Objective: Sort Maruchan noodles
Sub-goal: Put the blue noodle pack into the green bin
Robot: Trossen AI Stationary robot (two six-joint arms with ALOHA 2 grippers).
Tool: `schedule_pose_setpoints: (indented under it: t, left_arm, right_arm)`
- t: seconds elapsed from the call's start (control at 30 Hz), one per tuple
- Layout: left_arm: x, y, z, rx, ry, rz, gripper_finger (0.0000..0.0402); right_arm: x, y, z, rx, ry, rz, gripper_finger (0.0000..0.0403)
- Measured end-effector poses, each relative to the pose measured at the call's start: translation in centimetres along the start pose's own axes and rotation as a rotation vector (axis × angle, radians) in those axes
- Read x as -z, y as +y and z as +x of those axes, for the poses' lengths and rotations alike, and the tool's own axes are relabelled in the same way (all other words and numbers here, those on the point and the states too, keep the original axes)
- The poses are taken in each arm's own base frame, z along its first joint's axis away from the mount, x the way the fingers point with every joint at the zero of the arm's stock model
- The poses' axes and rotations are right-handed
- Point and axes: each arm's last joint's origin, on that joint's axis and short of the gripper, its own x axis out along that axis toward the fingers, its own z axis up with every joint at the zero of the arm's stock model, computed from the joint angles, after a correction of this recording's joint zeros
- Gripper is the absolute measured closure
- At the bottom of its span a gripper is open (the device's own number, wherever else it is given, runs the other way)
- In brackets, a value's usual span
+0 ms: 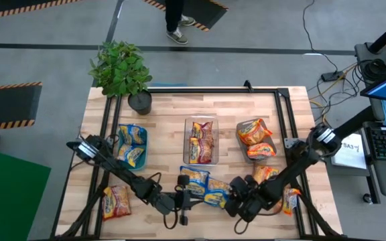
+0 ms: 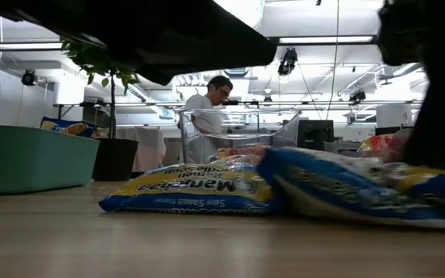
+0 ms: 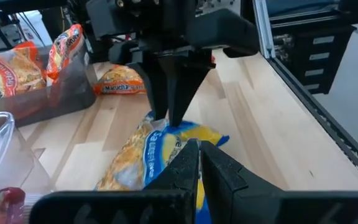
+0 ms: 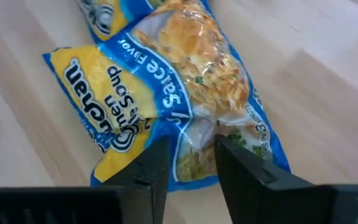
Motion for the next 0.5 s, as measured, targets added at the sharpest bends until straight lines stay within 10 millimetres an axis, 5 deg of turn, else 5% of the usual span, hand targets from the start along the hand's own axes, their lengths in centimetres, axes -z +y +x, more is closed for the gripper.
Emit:
schedule_pose_setpoints:
  t: [0.27, 0.5]
  left_arm:
    - [0.7, -0.1, 0.2, 0.002, 0.019, 0.016, 0.0400]
    - [1.9, -0.6, 0.7, 0.062, 0.040, 0.025, 0.0400]
  right_arm:
    - [-1.4, 1.5, -1.0, -0.041, -0.026, -0.090, 0.0318]
    - [-1.3, 2.0, -2.1, -0.061, 0.158, 0.028, 0.0300]
